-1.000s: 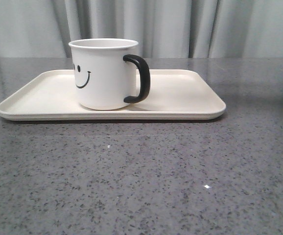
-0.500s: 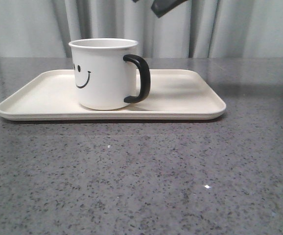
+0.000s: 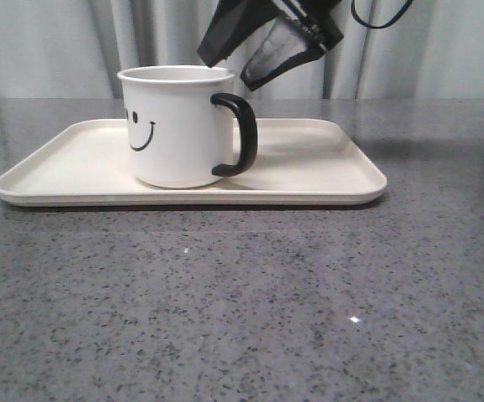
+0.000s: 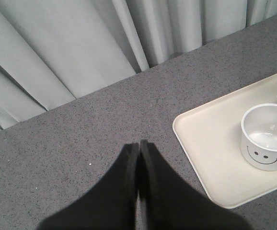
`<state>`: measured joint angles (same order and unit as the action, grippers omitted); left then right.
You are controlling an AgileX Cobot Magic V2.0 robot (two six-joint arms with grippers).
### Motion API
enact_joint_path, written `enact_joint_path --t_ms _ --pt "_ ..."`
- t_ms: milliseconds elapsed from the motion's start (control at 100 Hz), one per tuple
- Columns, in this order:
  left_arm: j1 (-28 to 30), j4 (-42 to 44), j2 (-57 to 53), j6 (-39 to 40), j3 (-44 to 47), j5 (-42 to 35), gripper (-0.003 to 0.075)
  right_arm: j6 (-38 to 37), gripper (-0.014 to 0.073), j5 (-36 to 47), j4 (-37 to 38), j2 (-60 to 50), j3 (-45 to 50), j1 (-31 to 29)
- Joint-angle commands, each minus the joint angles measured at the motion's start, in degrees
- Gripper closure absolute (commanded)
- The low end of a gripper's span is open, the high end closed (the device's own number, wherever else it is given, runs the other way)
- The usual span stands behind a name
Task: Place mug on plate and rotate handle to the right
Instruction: 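Lower the right gripper into the mug rim and close it, then lift the mug with the right gripper and twist it, turning the handle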
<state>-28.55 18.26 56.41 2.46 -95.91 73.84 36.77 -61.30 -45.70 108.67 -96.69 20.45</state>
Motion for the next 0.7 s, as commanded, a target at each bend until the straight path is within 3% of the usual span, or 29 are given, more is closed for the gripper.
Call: enact_joint_path --t_ms 0,490,600,690 --pt "-0.39 1.06 -0.44 0.64 -1.07 -1.45 0.074 0.38 0.0077 1.64 -4.4 -2.53 -1.86 0.06" --pt "-0.39 1.06 -0.44 0.64 -1.07 -1.49 0.074 0.38 0.0083 3.59 -5.2 0.13 -1.86 3.33" --pt "-0.39 1.06 -0.44 0.64 -1.07 -1.49 0.074 0.38 0.0155 3.61 -5.2 0.13 -1.86 3.33" --pt "-0.39 1.06 -0.44 0.64 -1.07 -1.49 0.074 0.38 0.0291 3.66 -5.2 0.13 -1.86 3.33"
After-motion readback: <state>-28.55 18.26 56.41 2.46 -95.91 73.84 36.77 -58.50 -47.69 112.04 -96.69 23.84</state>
